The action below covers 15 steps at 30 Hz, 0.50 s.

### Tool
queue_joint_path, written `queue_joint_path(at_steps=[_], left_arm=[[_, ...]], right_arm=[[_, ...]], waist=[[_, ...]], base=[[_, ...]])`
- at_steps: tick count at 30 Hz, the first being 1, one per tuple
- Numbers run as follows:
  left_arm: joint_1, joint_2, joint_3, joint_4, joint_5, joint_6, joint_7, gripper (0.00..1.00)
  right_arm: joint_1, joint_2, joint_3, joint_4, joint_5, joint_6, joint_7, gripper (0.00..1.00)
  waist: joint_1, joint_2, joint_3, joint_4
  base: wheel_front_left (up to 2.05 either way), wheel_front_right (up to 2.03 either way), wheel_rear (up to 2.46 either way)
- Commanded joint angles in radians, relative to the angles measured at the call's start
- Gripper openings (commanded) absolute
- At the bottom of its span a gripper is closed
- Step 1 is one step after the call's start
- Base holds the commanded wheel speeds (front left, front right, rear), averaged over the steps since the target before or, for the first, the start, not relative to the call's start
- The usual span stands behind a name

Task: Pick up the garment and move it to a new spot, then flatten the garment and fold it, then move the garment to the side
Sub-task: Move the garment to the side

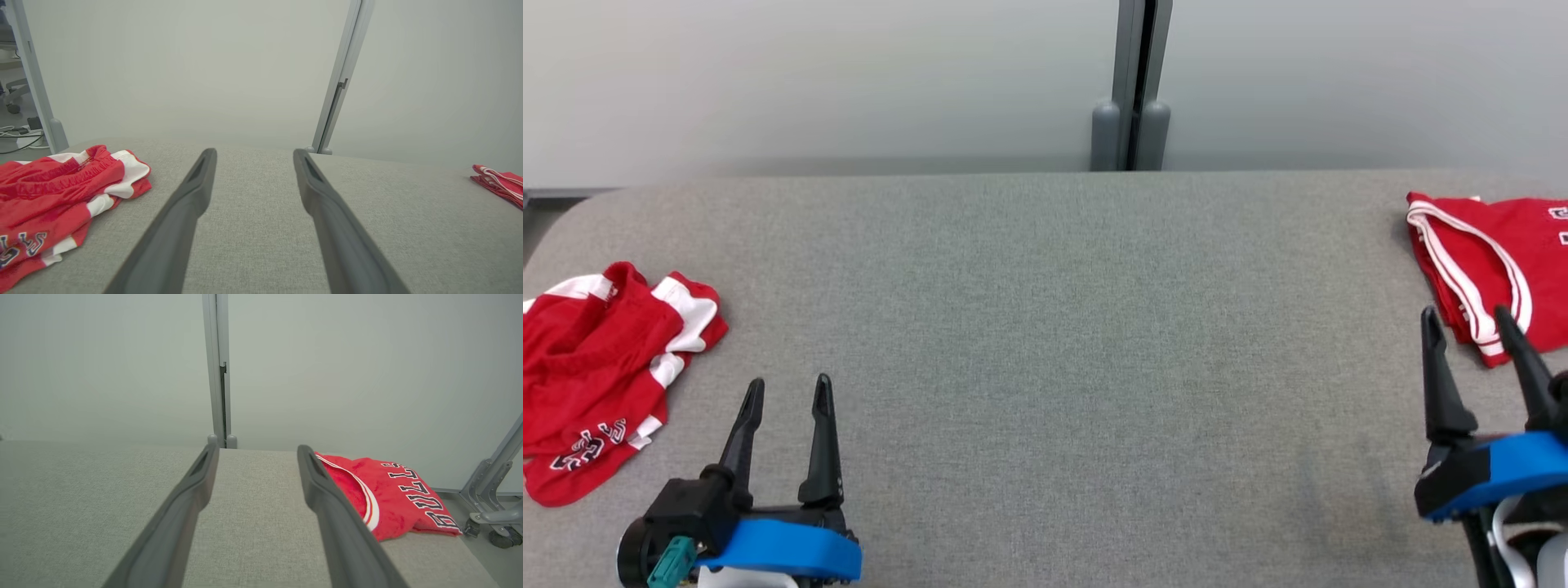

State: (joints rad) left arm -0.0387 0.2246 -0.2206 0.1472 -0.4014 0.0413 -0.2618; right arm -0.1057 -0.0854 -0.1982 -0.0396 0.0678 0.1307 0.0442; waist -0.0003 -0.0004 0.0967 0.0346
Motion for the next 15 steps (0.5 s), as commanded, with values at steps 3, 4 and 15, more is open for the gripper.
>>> queue_joint_path(at_steps=[3, 4, 15], left_arm=[[0.031, -0.005, 0.012, 0.017, 0.009, -0.004, -0.004, 1.0], [0.04, -0.006, 0.016, 0.023, 0.01, -0.005, -0.004, 1.0], [0.097, -0.018, 0.018, 0.048, 0.026, -0.03, -0.004, 1.0]], right_arm=[[0.069, 0.011, 0.026, -0.03, 0.016, 0.0, 0.008, 1.0], [0.088, 0.012, 0.03, -0.035, 0.017, 0.0, 0.008, 1.0], [0.211, 0.034, 0.021, -0.043, 0.037, 0.0, 0.0, 1.0]], waist=[[0.0003, 0.0004, -0.044, -0.011], [0.0003, 0.0004, -0.056, -0.013], [0.0003, 0.0004, -0.116, -0.025]], base=[[0.0, 0.0, 0.0], [0.0, 0.0, 0.0], [0.0, 0.0, 0.0]])
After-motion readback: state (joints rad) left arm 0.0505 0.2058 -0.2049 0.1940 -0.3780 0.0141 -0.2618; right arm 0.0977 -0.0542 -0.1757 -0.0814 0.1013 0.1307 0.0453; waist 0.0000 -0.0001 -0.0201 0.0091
